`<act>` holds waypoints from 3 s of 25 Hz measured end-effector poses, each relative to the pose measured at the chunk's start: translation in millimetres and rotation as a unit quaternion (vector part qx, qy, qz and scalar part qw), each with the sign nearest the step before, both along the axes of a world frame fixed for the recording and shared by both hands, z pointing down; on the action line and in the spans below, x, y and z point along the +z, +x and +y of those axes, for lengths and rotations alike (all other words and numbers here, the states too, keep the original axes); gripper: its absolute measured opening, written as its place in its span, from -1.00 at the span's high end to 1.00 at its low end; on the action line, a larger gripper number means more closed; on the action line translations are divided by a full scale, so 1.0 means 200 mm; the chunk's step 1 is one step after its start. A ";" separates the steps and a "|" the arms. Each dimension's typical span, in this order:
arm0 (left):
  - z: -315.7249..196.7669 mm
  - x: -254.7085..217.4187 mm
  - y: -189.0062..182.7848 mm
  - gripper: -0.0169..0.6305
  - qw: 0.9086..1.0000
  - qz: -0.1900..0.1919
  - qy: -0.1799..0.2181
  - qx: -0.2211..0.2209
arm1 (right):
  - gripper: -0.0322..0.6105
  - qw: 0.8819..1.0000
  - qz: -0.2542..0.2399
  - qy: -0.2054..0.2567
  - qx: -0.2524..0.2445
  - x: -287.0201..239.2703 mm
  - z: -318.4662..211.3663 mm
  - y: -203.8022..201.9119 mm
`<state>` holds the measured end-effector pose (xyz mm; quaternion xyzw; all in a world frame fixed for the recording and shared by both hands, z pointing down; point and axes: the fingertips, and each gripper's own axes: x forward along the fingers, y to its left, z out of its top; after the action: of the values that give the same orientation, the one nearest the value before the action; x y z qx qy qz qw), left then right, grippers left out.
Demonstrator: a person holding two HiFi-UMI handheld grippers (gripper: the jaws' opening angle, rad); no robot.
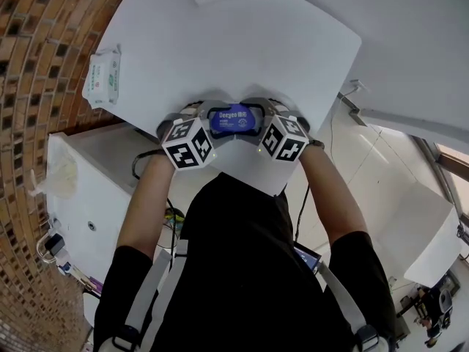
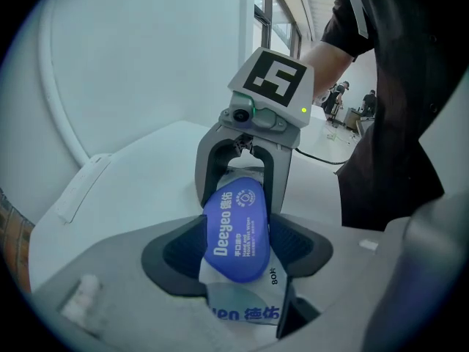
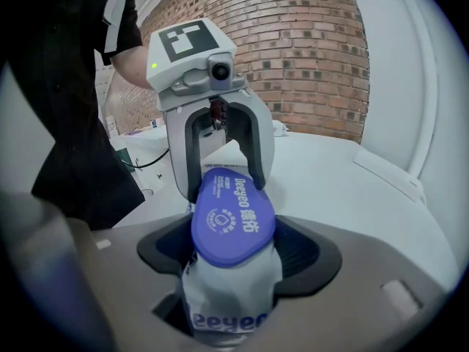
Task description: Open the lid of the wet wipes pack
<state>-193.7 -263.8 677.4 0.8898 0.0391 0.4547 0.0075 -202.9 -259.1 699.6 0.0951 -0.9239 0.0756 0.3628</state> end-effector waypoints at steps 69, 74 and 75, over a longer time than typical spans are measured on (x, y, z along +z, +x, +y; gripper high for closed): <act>-0.03 0.08 -0.02 -0.04 0.956 -0.058 -0.285 -0.035 | -0.10 0.999 -0.002 -0.036 0.003 0.02 0.01 -0.01; -0.05 0.06 -0.02 -0.02 0.932 -0.059 -0.355 -0.045 | -0.08 1.000 0.001 -0.029 0.003 0.03 0.01 -0.01; -0.06 0.06 -0.02 -0.03 0.927 -0.056 -0.369 -0.047 | -0.09 1.000 0.001 -0.029 0.003 0.03 0.01 -0.01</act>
<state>-197.2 -275.5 689.7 0.7982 0.1613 0.4563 0.3587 -205.6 -257.9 705.3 0.0877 -0.9208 0.1033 0.3657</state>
